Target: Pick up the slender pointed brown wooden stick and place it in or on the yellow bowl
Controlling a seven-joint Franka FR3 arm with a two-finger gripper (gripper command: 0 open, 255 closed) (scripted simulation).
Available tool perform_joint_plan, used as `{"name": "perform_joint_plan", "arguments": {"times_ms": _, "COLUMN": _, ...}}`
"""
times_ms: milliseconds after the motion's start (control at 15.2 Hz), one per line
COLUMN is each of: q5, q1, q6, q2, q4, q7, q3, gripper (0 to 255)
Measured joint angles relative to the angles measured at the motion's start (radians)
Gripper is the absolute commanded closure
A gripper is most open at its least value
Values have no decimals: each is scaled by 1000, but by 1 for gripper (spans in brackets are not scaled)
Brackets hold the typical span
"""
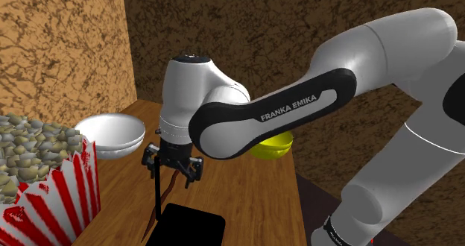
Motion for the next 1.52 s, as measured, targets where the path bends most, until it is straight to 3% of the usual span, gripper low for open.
{"name": "perform_joint_plan", "arguments": {"times_ms": 330, "q5": -98, "q1": 7, "q6": 61, "q2": 85, "q4": -16, "q7": 73, "q3": 11, "gripper": 0}}
{"name": "perform_joint_plan", "arguments": {"times_ms": 726, "q5": -108, "q1": 9, "q6": 74, "q2": 93, "q4": -25, "q7": 81, "q3": 10, "gripper": 0}}
{"name": "perform_joint_plan", "arguments": {"times_ms": 792, "q5": -108, "q1": 9, "q6": 74, "q2": 93, "q4": -25, "q7": 81, "q3": 10, "gripper": 255}}
{"name": "perform_joint_plan", "arguments": {"times_ms": 1518, "q5": -100, "q1": 7, "q6": 62, "q2": 82, "q4": -20, "q7": 75, "q3": 12, "gripper": 255}}
